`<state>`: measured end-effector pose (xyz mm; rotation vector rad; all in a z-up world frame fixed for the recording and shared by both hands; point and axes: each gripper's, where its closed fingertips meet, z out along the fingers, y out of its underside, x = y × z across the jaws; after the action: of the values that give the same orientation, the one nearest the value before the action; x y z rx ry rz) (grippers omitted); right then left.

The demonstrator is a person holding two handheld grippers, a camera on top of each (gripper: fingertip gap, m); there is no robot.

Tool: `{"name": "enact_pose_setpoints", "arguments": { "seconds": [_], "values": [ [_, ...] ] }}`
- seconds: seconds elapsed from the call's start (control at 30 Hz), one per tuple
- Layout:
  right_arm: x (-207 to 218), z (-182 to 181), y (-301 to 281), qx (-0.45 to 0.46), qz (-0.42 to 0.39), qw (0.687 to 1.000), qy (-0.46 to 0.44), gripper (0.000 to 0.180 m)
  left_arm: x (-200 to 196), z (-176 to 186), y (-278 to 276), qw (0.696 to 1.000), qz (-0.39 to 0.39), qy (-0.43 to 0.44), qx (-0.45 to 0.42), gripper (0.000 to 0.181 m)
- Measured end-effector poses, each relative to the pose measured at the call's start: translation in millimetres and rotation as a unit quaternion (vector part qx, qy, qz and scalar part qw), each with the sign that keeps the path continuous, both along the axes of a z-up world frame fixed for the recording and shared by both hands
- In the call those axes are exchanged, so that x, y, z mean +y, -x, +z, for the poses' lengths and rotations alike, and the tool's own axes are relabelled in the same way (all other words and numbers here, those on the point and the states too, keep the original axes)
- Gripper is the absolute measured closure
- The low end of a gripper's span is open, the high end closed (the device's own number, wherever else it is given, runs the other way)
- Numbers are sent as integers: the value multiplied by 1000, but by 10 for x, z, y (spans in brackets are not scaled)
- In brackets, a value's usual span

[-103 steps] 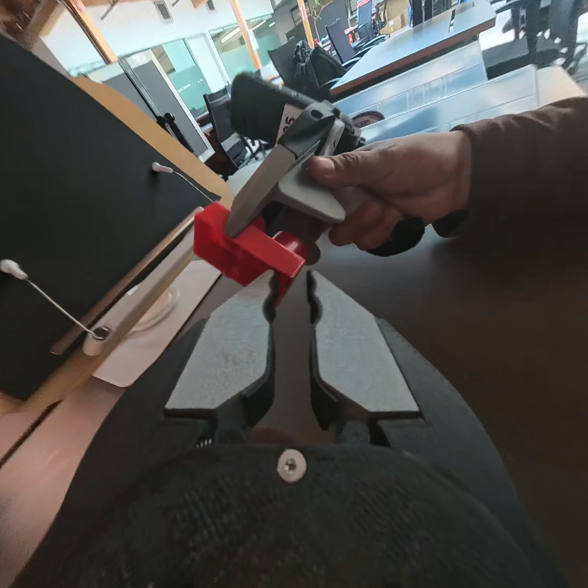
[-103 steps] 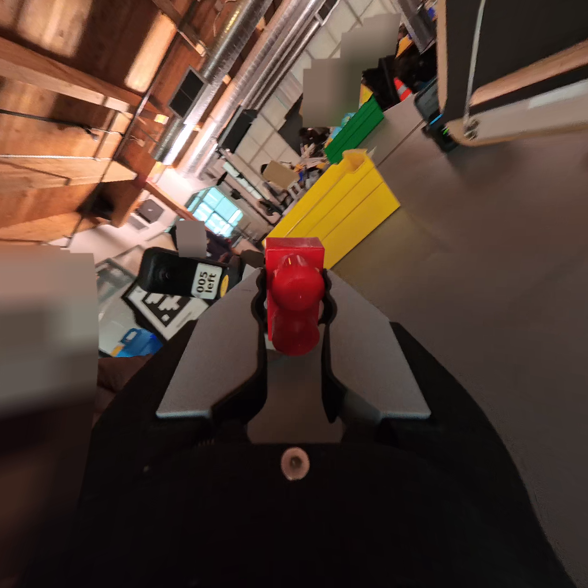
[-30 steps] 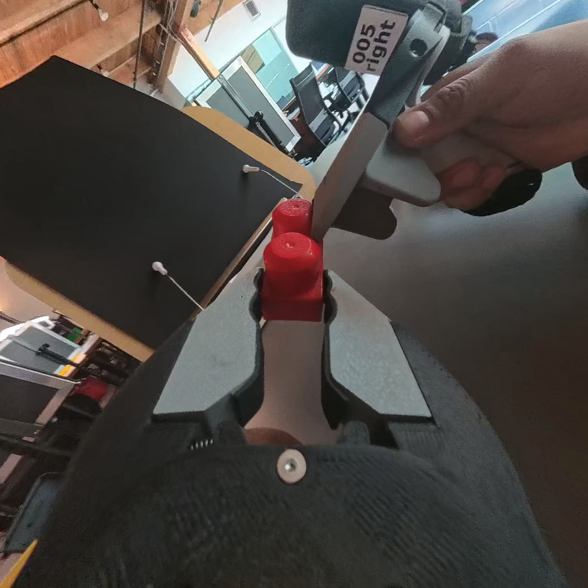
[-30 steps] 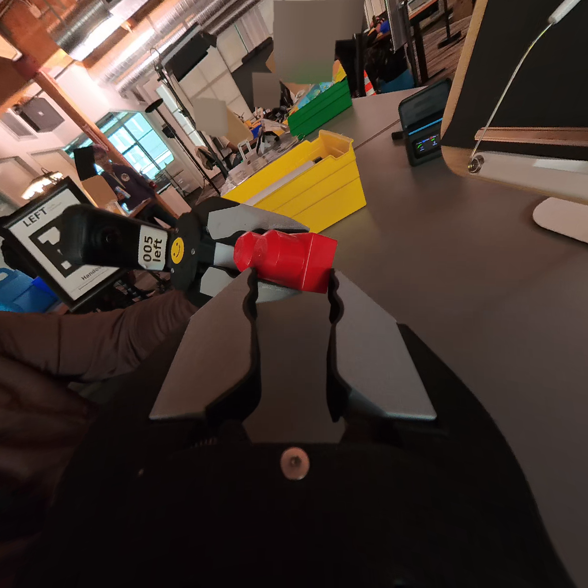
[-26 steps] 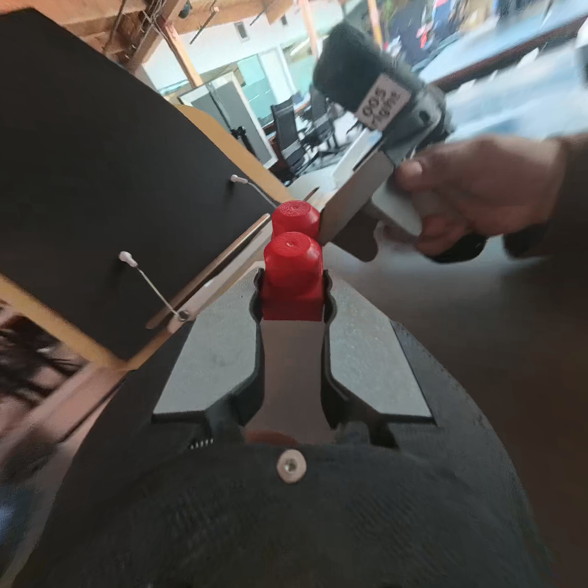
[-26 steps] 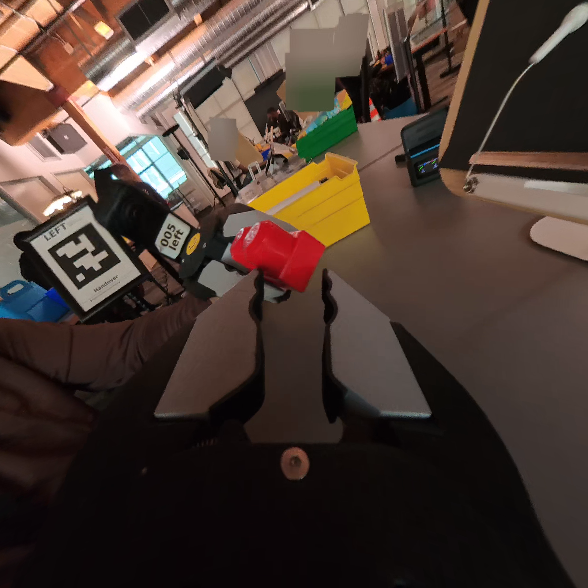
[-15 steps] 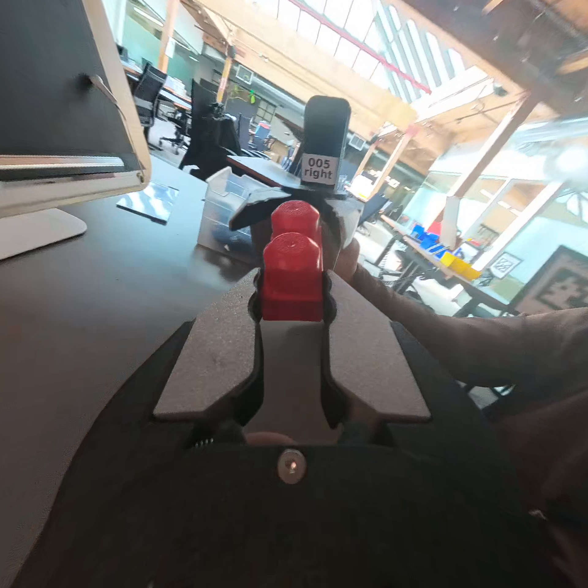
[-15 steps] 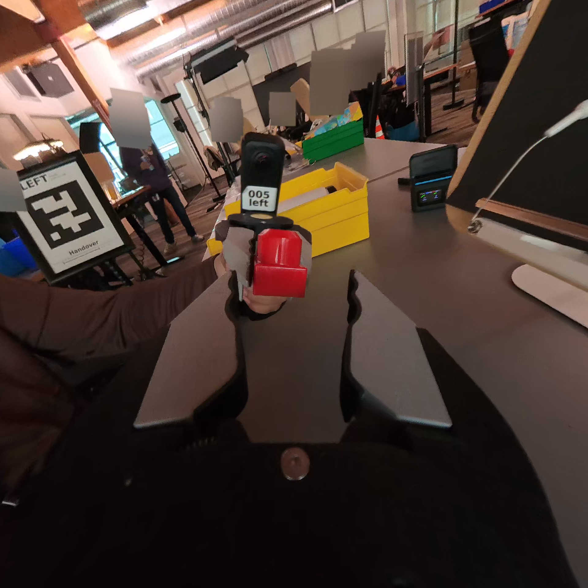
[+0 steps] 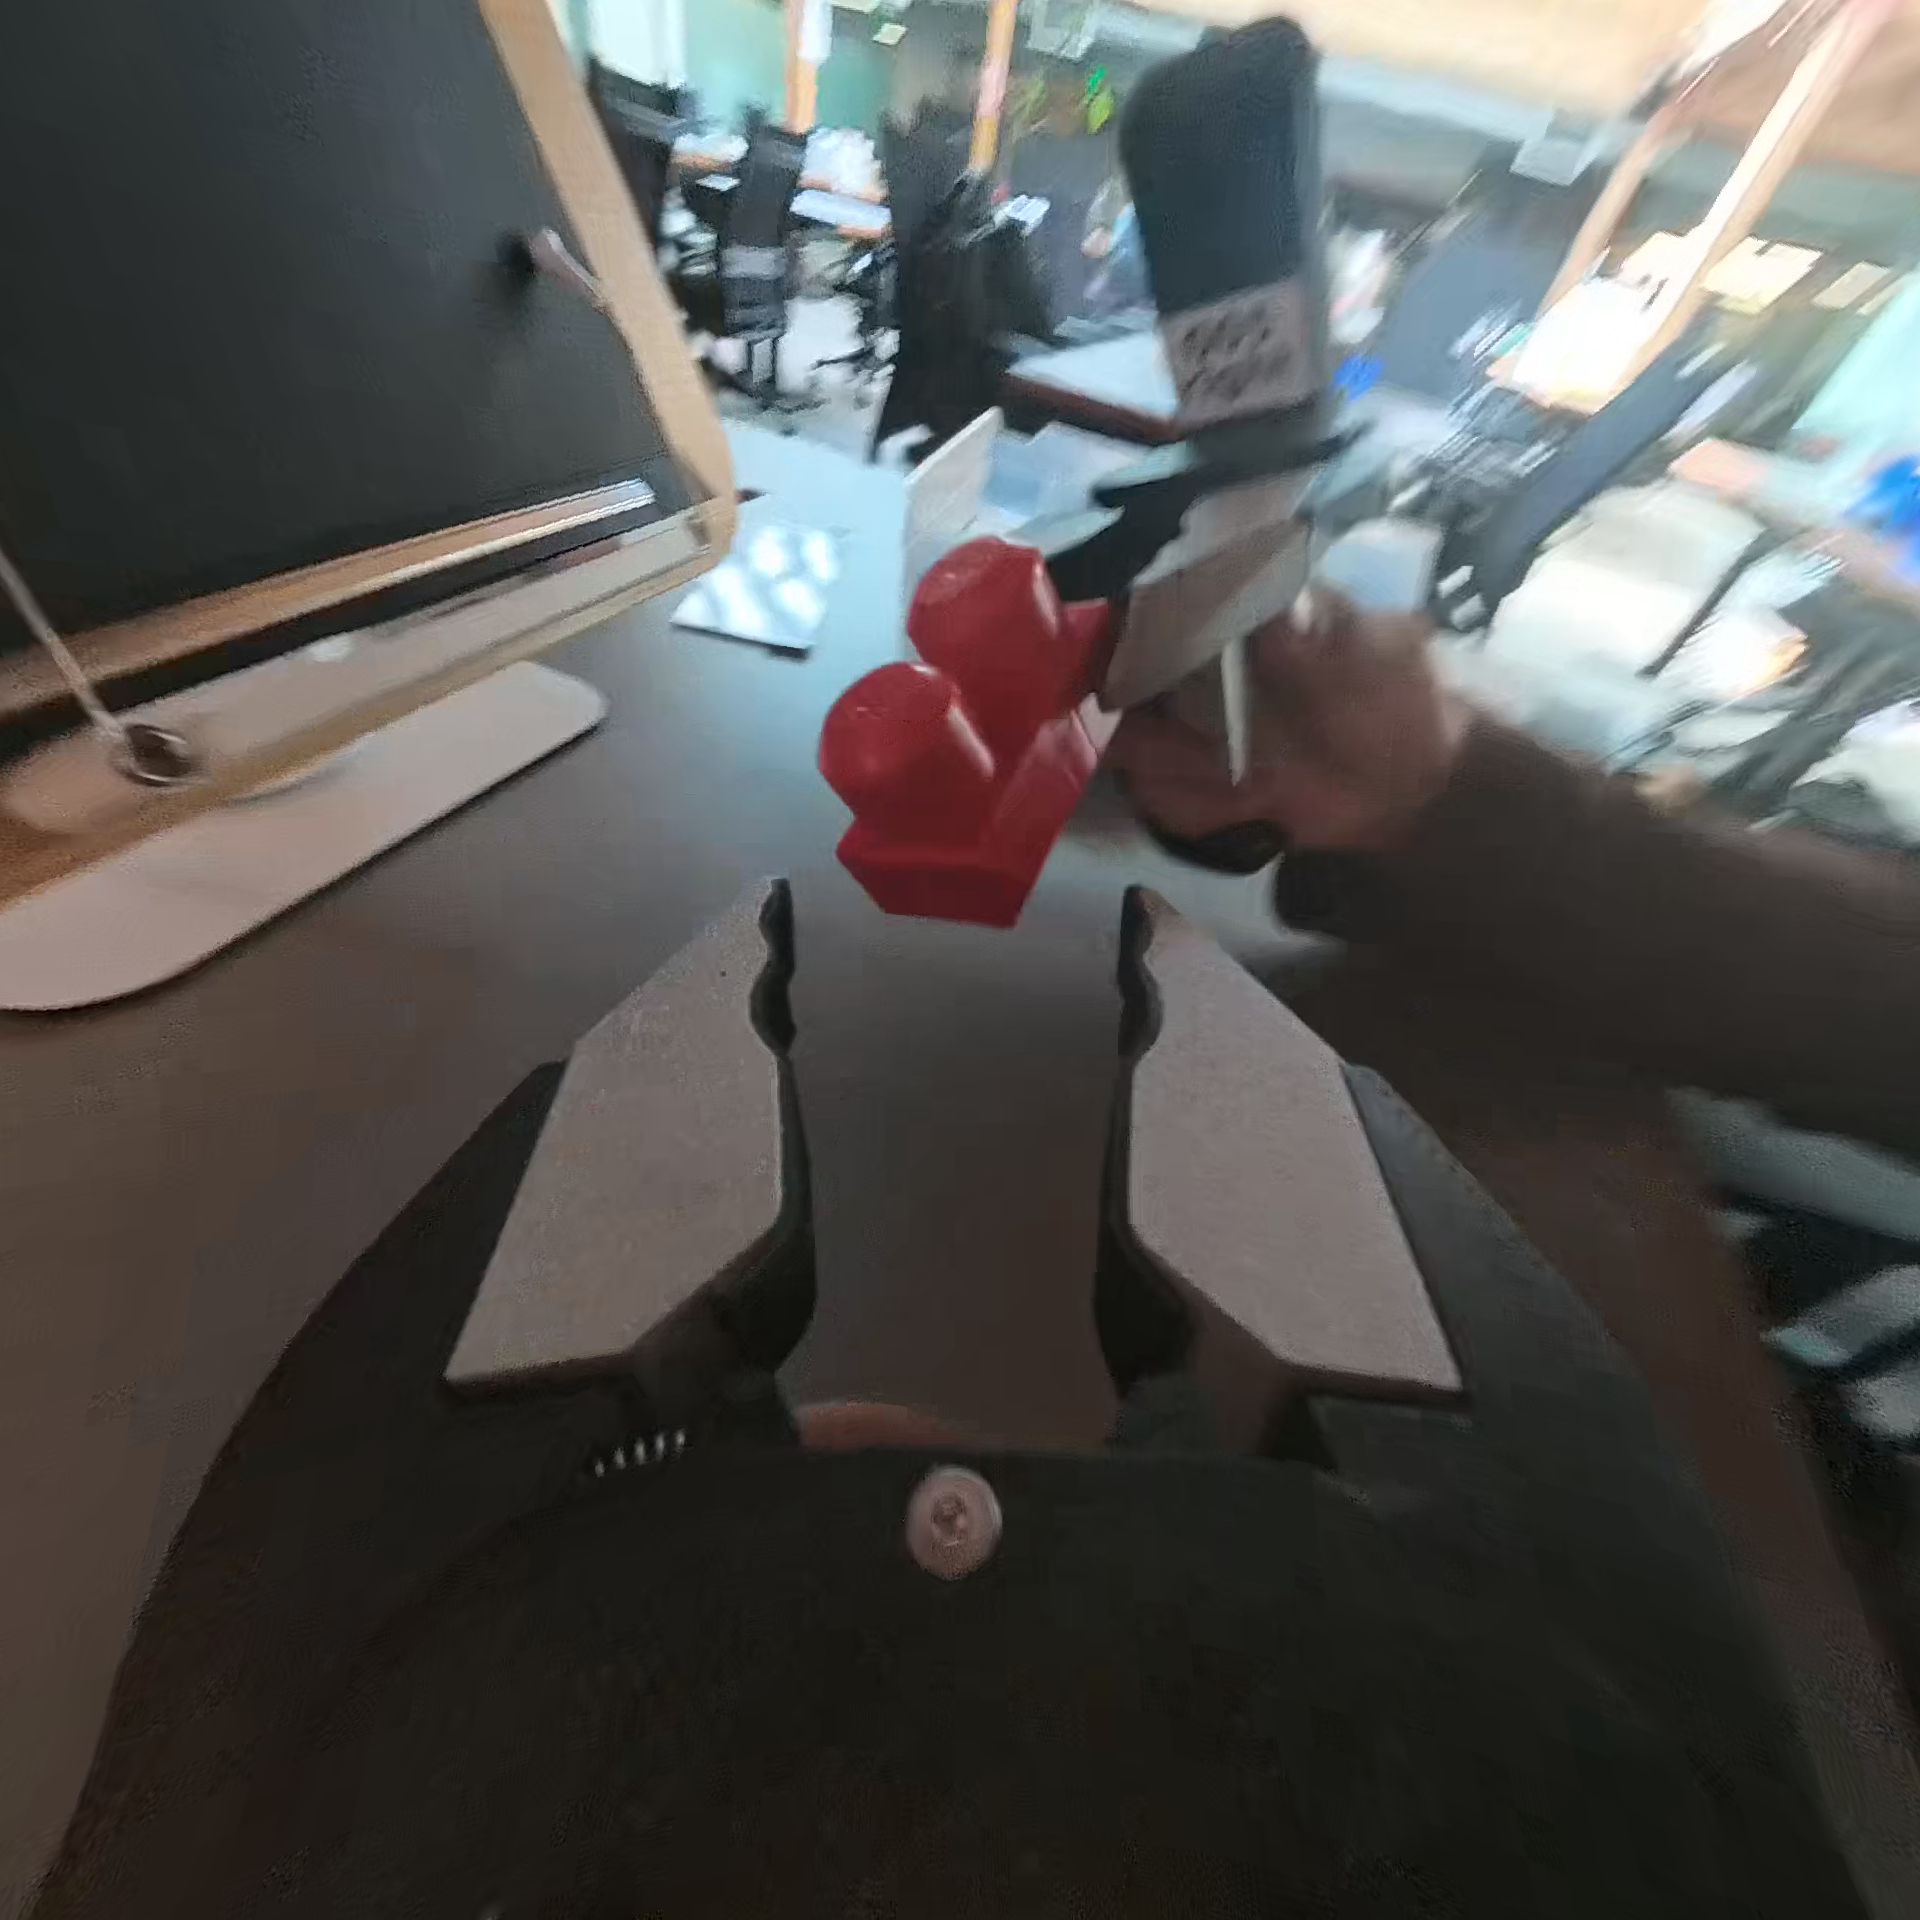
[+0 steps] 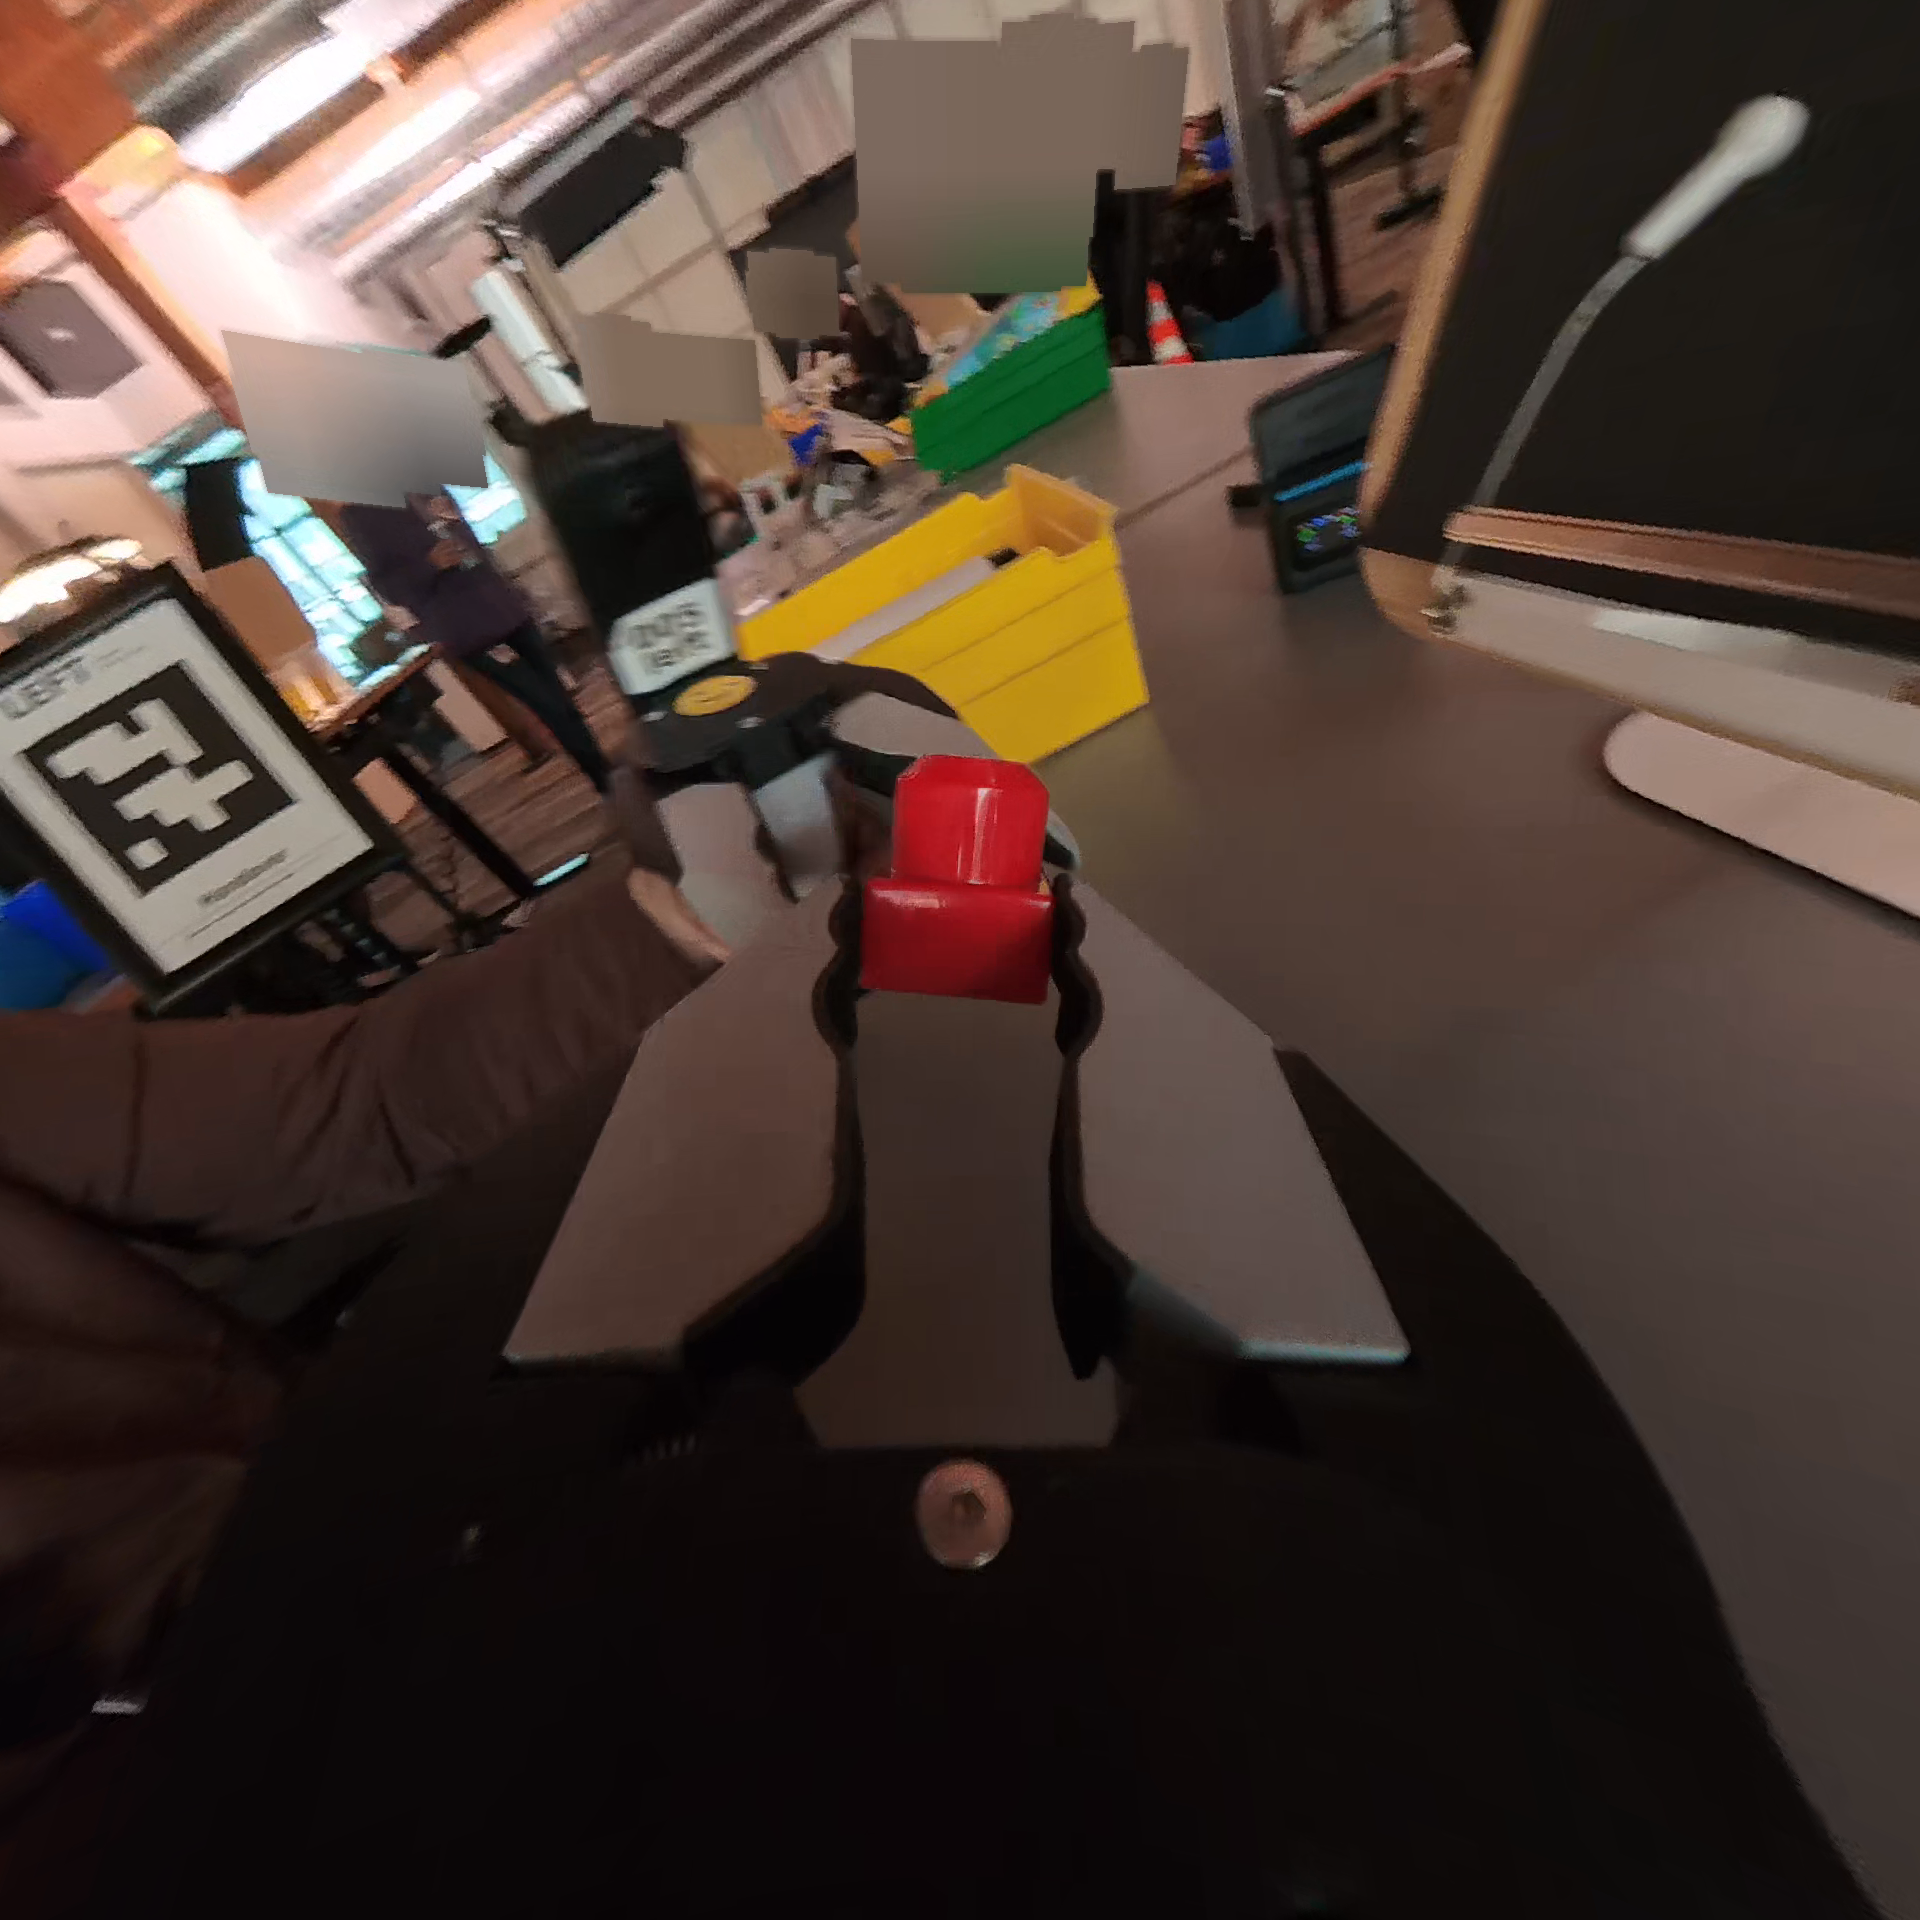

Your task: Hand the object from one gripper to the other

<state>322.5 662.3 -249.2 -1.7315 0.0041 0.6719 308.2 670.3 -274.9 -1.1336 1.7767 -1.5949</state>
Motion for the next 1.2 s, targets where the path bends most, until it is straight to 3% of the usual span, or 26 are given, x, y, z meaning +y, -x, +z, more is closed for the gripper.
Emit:
{"name": "enact_pose_setpoints", "arguments": {
  "seconds": [0.17,0.27,0.43,0.5,0.6,0.7,0.77,0.83,0.9,1.0,1.13,1.2],
  "values": [
    [37,-202,-72,2,-21,998,55,147,70,-182,-101,965,82,-242,-61,119],
    [64,-272,-4,9,-8,997,71,147,35,-255,-125,935,96,-330,-87,116],
    [98,-403,80,-31,1,995,99,146,37,-297,-128,930,91,-346,-87,124],
    [96,-321,187,-27,24,996,77,146,61,-301,-127,931,92,-343,-83,133],
    [97,-266,201,-30,23,997,64,146,64,-286,-131,935,95,-332,-80,132],
    [126,-133,39,-49,-34,998,16,147,34,-215,-127,968,87,-228,-50,133],
    [93,-17,-75,-62,-67,996,-12,129,37,-123,-113,991,72,-109,-28,133],
    [45,56,-94,-60,-63,996,-27,126,-15,-40,-60,999,21,36,7,133],
    [32,67,-89,-67,-57,996,-30,118,-131,47,51,975,-68,199,65,133],
    [20,73,55,-90,-21,995,-40,112,-97,271,146,904,-155,387,96,133],
    [-21,198,234,-95,14,992,-80,108,-124,209,183,902,-172,379,116,132],
    [-68,236,320,-127,31,987,-98,106,-221,305,270,884,-212,400,116,133]
  ]
}}
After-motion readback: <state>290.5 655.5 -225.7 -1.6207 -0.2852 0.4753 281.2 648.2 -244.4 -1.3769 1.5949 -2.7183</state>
